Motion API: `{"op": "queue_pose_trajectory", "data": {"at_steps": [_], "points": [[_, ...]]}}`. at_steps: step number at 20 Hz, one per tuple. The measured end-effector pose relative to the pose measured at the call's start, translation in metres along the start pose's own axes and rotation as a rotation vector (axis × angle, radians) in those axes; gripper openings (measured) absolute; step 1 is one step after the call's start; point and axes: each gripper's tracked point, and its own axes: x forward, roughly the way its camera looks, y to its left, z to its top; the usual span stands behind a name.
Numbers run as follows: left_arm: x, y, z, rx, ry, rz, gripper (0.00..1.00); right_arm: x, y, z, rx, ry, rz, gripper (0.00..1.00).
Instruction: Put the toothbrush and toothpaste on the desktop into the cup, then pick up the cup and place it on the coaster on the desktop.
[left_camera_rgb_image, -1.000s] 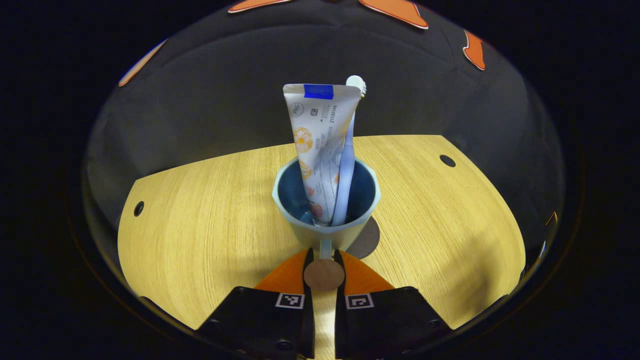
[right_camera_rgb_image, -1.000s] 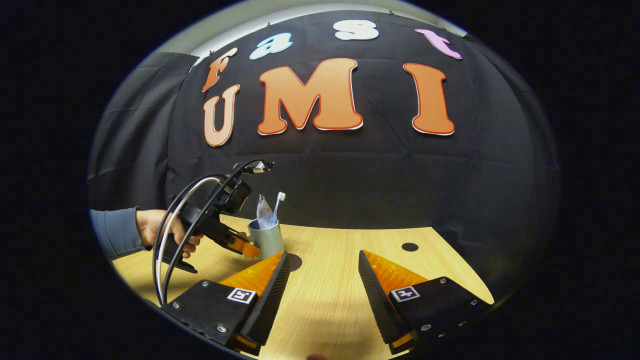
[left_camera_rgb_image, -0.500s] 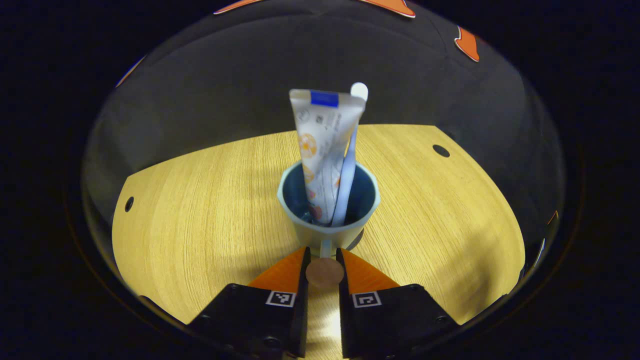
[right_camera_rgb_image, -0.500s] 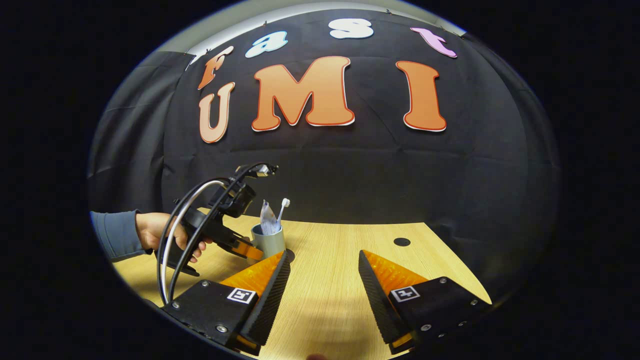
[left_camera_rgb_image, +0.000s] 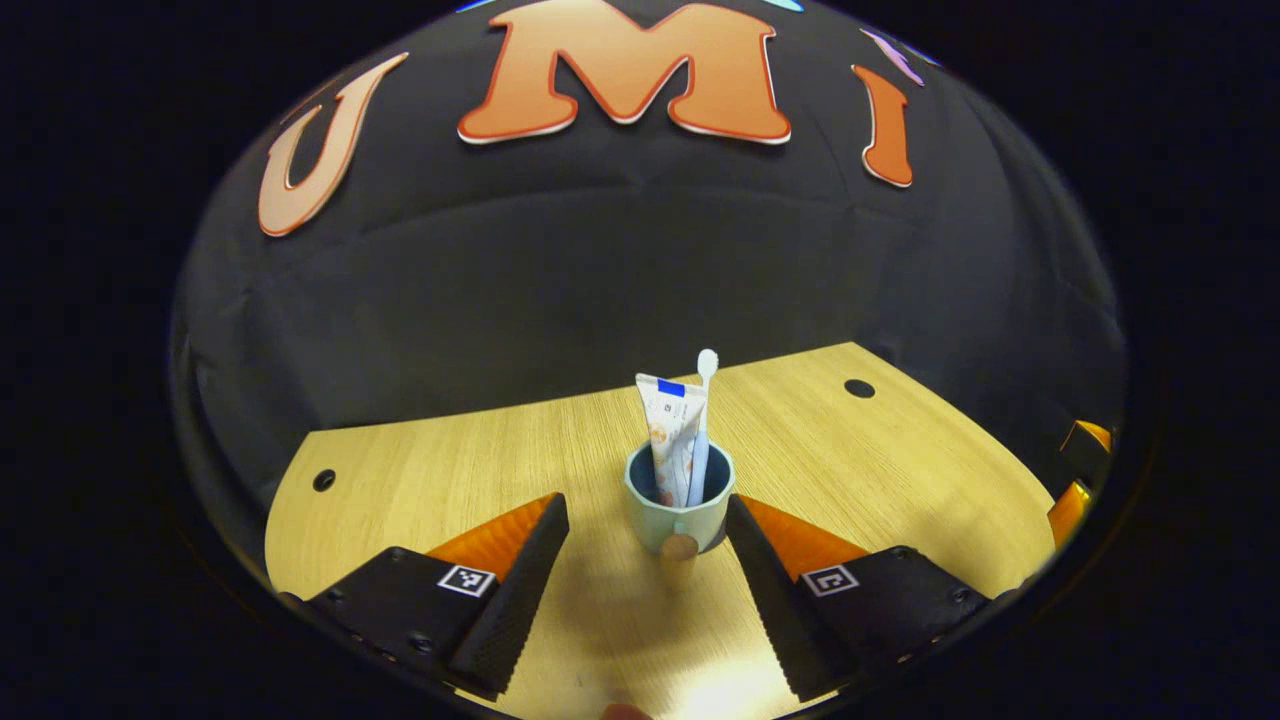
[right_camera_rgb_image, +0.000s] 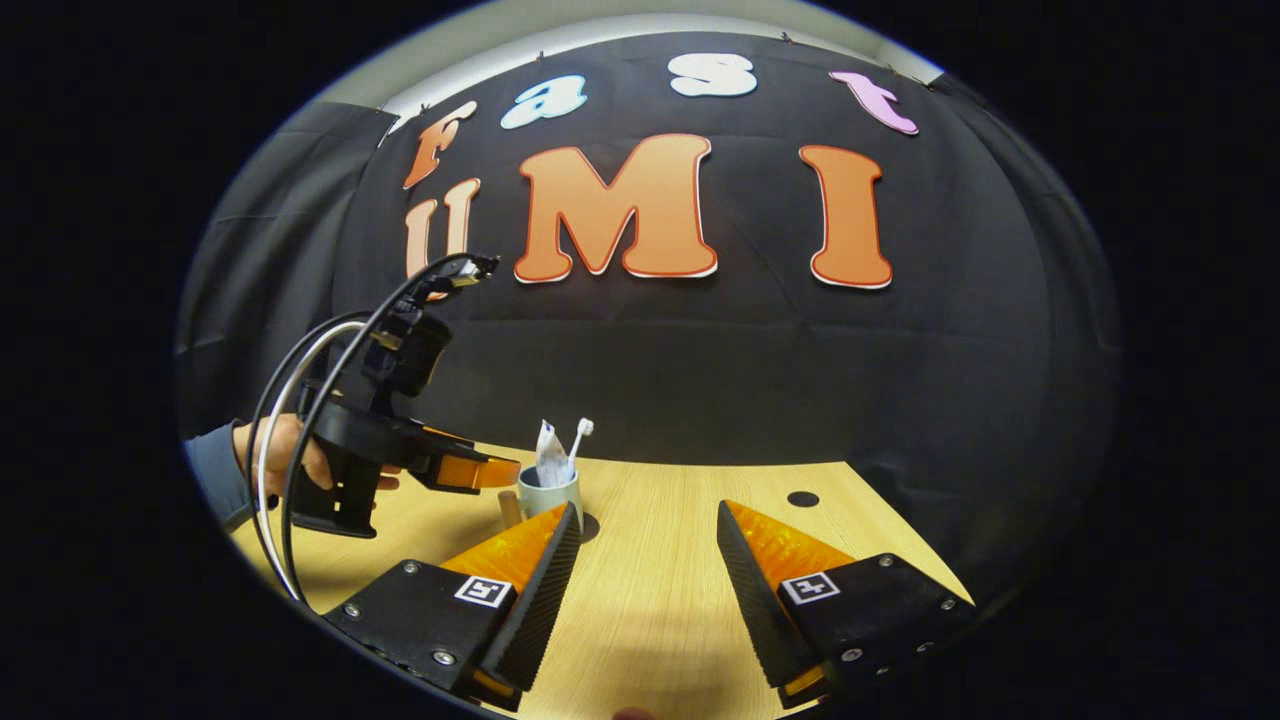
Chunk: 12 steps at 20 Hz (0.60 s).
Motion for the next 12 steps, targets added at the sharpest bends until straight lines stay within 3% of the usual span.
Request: {"op": "queue_pose_trajectory", "data": {"at_steps": [2,3,4,7,12], "points": [[-0.015,0.007,0.011,-0.014,-0.084,0.026,0.98,-0.004,0.005,0.015,-0.03,-0.047,-0.021,0.83],[-0.027,0.013,0.018,-0.018,-0.129,0.041,0.92,-0.006,0.009,0.024,-0.044,-0.076,-0.031,0.83],[-0.04,0.018,0.024,-0.019,-0.167,0.061,0.97,-0.009,0.012,0.032,-0.055,-0.103,-0.038,0.83],[-0.079,0.035,0.04,-0.033,-0.282,0.099,0.97,-0.014,0.026,0.049,-0.072,-0.154,-0.054,0.83],[-0.138,0.057,0.051,-0.025,-0.482,0.188,0.96,-0.018,0.051,0.056,-0.076,-0.193,-0.038,0.83]]}}
